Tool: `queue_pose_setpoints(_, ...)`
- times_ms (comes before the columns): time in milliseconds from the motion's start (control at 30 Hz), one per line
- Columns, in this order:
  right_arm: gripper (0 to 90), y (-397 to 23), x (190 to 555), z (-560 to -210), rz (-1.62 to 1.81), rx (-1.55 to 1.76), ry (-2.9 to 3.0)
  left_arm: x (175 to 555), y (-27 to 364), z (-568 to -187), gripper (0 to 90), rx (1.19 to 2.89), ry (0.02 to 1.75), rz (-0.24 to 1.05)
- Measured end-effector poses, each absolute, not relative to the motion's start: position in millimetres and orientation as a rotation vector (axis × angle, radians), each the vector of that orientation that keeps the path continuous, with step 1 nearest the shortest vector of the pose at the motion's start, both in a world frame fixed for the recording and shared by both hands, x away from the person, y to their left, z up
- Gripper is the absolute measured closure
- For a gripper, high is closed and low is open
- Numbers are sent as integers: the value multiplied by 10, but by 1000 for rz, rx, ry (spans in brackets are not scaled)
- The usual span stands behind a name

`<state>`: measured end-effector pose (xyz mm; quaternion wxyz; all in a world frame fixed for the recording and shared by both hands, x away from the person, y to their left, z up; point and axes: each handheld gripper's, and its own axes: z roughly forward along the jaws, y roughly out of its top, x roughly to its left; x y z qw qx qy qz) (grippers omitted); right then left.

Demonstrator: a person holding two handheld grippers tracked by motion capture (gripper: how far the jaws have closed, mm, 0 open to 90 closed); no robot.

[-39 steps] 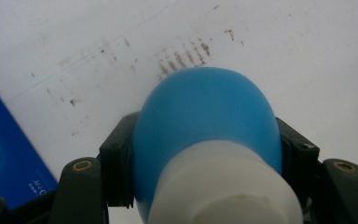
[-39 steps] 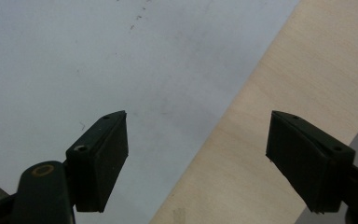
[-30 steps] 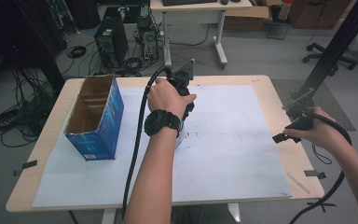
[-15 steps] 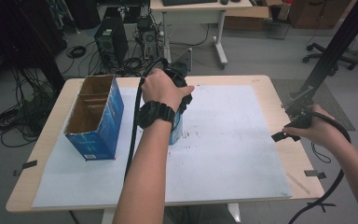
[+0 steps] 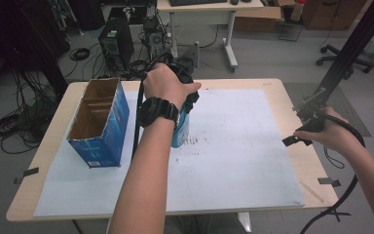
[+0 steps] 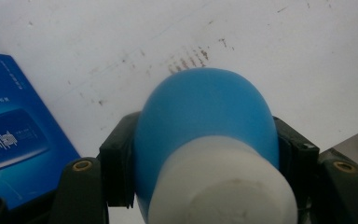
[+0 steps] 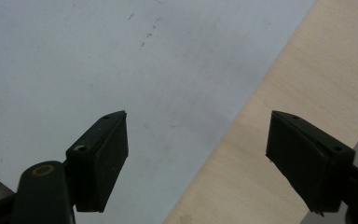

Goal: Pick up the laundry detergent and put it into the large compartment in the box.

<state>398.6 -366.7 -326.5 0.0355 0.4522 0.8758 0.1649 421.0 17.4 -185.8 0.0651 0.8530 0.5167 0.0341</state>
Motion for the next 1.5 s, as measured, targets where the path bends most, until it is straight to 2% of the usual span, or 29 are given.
queue_pose_setpoints(833,210,-3666,4014,-3280,487,1403,2700,4272,234,-1546,373,2576,1539,106)
queue_pose_setpoints(1500,210,-3652,4069,-3229,484,1406,2693,4321,492,-1411,373,2511,1589,97)
